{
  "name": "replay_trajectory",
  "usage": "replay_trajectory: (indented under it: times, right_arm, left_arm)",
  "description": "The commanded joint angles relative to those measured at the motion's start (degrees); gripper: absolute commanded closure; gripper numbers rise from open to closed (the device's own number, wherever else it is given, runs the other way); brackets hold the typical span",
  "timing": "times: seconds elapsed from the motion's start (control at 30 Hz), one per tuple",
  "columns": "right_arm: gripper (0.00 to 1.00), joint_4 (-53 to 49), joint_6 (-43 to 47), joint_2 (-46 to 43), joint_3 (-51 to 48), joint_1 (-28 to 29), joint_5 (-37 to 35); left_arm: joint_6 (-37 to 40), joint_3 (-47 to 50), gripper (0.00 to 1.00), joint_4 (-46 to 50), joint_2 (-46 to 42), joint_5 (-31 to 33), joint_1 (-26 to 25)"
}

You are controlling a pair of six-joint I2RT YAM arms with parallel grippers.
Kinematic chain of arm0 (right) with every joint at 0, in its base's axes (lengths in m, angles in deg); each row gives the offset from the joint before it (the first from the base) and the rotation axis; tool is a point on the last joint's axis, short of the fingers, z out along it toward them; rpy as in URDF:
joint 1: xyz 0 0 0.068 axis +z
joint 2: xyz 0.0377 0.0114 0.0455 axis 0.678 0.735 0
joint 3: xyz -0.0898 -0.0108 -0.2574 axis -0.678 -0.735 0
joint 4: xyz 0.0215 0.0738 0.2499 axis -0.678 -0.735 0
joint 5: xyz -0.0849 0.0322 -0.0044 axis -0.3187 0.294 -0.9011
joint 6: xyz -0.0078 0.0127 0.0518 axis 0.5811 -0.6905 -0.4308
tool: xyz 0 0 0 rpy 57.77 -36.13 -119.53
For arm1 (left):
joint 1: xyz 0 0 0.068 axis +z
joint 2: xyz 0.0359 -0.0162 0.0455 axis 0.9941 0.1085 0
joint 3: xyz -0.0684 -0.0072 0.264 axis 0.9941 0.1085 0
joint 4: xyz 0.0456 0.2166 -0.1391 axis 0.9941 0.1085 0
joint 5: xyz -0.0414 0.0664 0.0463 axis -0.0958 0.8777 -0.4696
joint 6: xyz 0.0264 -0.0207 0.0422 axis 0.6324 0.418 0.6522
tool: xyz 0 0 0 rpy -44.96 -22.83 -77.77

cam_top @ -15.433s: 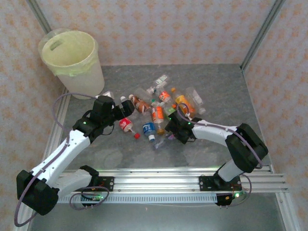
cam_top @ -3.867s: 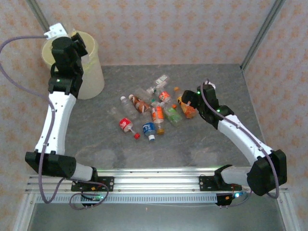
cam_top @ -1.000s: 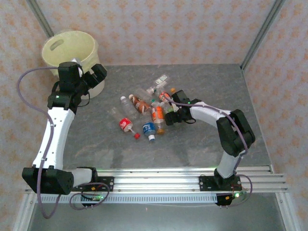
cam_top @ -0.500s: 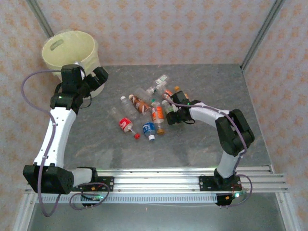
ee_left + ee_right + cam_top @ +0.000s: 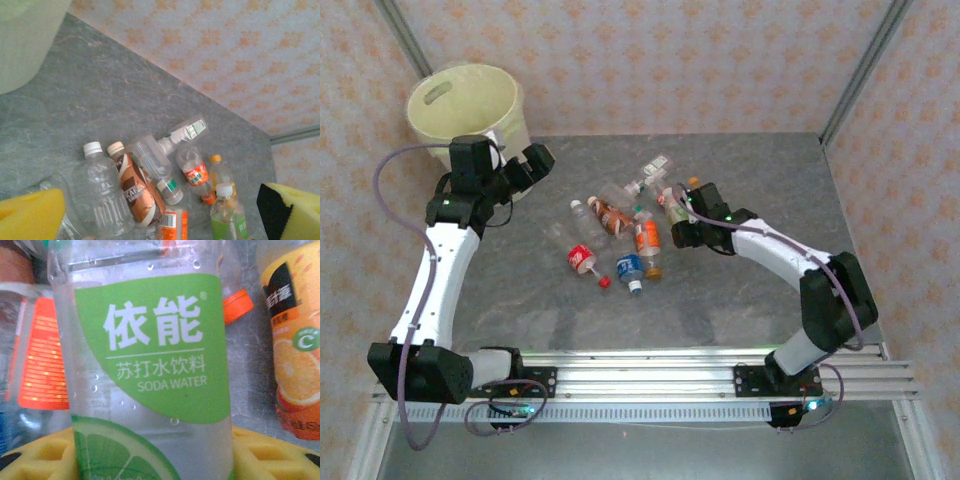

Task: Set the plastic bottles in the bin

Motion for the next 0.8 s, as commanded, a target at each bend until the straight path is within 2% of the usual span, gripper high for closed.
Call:
replay_trajectory:
  times: [0.0, 0.23, 0.47, 0.6, 0.77]
  right_arm:
    - [0.67, 2.86, -2.66, -4.04, -0.27, 0.53, 1.22]
    - [0.7, 11.44, -7.56, -9.47, -1.18, 1.1, 9.04]
    - [0.71, 19.23, -11.02, -10.85, -0.75, 1.95, 16.84]
    - [0.71, 22.51, -12.53, -9.97, 0.01, 2.68, 19.36]
    - [0.71, 22.99, -10.27, -8.5, 2.07, 5.61, 20.58]
  left_arm:
    - [1.6, 0.64, 0.0, -1.32, -1.46, -4.12, -1.16]
    - [1.77, 1.01, 0.0, -3.39, -1.28, -10.16, -3.96]
    - [1.95, 0.64, 0.0, -4.39, -0.58, -12.85, -10.1]
    - [1.29, 1.14, 0.0, -6.62, -0.1, -12.72, -12.61]
    - [0.32, 0.22, 0.0, -9.69, 1.5, -16.26, -14.25]
